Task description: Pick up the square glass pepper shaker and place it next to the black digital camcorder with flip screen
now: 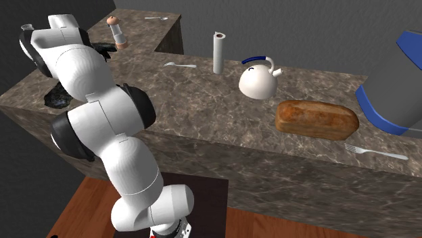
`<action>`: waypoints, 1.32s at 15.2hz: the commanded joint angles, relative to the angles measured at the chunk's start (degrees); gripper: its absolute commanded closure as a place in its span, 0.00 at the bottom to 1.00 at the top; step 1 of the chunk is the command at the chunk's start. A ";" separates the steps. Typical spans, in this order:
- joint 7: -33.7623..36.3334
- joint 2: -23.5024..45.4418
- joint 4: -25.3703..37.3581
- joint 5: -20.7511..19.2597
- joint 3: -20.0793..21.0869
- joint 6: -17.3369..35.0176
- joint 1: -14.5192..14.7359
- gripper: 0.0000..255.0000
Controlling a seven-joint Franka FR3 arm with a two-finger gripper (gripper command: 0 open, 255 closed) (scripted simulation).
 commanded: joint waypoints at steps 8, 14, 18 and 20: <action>-0.27 -0.12 -1.15 0.02 -0.08 1.03 -0.12 1.00; -0.27 -0.12 -1.15 0.02 -0.08 1.03 -0.12 0.00; 0.74 3.27 10.28 -1.14 -0.07 -7.18 0.36 0.00; 0.73 3.25 10.25 -1.13 -0.09 -7.17 0.36 0.00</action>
